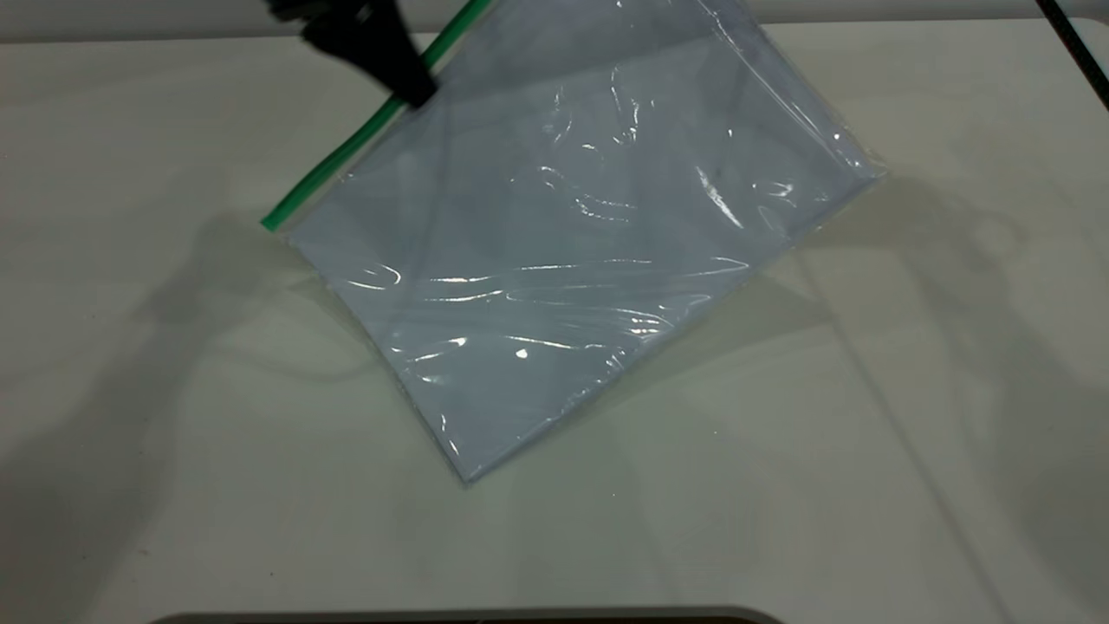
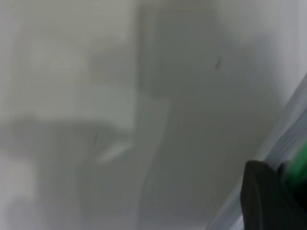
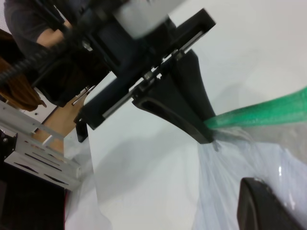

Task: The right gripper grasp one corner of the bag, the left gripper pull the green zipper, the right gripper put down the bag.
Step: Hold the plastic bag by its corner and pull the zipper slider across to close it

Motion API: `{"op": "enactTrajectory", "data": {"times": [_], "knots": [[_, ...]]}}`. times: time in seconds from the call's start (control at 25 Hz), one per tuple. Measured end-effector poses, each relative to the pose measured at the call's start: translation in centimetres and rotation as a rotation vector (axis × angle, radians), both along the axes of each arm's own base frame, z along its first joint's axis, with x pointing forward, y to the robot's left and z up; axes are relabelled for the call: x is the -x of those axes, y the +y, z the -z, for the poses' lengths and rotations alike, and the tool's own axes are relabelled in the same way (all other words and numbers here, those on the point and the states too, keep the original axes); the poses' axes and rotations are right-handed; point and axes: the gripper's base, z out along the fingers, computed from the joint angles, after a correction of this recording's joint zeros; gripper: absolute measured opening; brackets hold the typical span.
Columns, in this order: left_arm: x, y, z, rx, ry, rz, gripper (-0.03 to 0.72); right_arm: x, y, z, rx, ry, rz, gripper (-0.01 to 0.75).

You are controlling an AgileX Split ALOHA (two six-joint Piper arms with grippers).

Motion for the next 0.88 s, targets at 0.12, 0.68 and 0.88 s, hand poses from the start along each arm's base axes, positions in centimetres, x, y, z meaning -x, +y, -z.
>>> {"op": "enactTrajectory", "data": {"times": [0.12,0.68,0.88], "knots": [[0.1,0.9,1.3,-0.1,0.034,-0.004,0.057,0.0,-0.1,0.0,-0.001,-0.004,0.001,0.034],[0.6,2.7,2.8,-0.325,0.138,-0.06,0.06,0.0,-0.1,0.0,0.0,-0.006,-0.003,0.034],[0.9,3.7,2.9,-0.402,0.177,-0.029,0.061,0.0,-0.2,0.0,-0.006,-0.004,-0.008,0.034]]}}
